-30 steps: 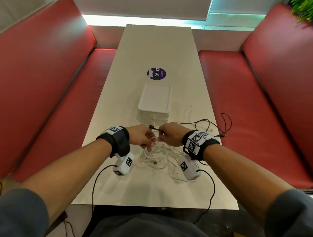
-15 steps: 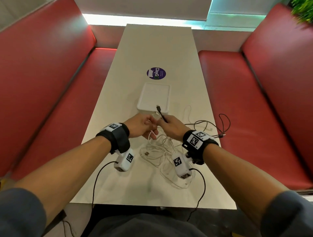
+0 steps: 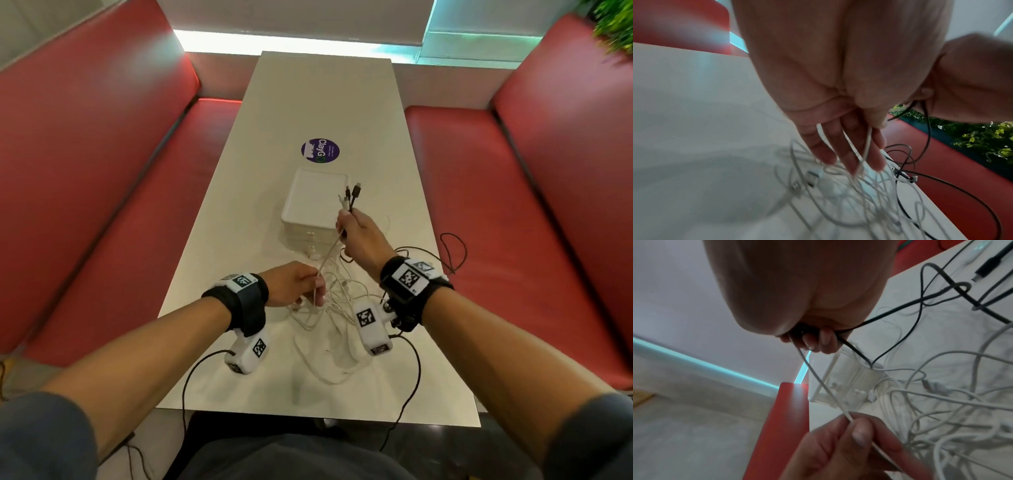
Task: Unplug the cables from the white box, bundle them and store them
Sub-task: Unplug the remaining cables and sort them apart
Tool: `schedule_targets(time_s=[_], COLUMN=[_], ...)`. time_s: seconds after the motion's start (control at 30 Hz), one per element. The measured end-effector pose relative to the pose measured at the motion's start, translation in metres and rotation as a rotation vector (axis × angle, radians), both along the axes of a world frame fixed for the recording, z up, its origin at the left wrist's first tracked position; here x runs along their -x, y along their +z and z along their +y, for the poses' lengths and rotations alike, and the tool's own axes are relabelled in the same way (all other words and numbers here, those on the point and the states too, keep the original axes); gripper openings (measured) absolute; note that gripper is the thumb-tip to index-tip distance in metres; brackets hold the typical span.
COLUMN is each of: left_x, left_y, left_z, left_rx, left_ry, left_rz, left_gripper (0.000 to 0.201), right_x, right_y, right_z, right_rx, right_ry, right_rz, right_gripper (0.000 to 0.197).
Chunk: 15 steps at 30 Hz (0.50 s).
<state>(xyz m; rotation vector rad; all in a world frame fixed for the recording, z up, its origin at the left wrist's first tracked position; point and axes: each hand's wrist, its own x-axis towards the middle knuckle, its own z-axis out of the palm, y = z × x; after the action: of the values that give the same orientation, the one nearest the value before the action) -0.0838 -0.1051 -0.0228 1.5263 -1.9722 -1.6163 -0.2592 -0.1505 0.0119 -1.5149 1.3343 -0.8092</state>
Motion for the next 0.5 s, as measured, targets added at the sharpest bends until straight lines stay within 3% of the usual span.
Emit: schedule_targets(time_s=[0.07,0.17,0.2,0.23,0.33,0.37,0.43,0.5], left_x=[-0.001,-0.006,-0.008,-0.01,-0.01,-0.009,-0.01,-0.012], left_y=[-0.005,-0.014,-0.016,-0.018,-0.014,-0.012,-0.006,0.001], left_z=[-0.002,-0.005,-0.004,-0.003,-0.001,-0.002,-0.008,-0.013], left_rx=[0.047,0.069,0.075,0.086,0.153,0.187,0.226,0.239], left_ry=[-0.013,-0.089,-0.107,-0.11,-0.051,-0.028,0.004,0.006], left_rz=[-0.08,-0.193,-0.204,-0.195,-0.135,-0.13,-0.114,-0.083], left_gripper=[0.034,0.03,0.03,0.031,0.037,0.037,0.036,0.035], right_x=[-0.002,-0.005,-0.005,-0.003,0.007,0.007,0.004,0.001], right_y=[0.007,0.023,0.029,0.034,0.033,0.029,0.02,0.013], right_z=[0.0,-0.002,-0.003,-0.005,-0.007,-0.004,0.004,0.009], right_rx=[-0.068,-0.275,-0.3,-0.259,0.08,0.147,0.193,0.16], right_ry=[-0.042,-0.091,-0.079,-0.04,0.321,0.459,0.607,0.65], right_rz=[-0.129,-0.528,-0.562,-0.455,0.446,0.664,0.84,0.868], right_gripper=[0.034,0.026,0.025,0.025,0.029,0.031,0.036,0.036])
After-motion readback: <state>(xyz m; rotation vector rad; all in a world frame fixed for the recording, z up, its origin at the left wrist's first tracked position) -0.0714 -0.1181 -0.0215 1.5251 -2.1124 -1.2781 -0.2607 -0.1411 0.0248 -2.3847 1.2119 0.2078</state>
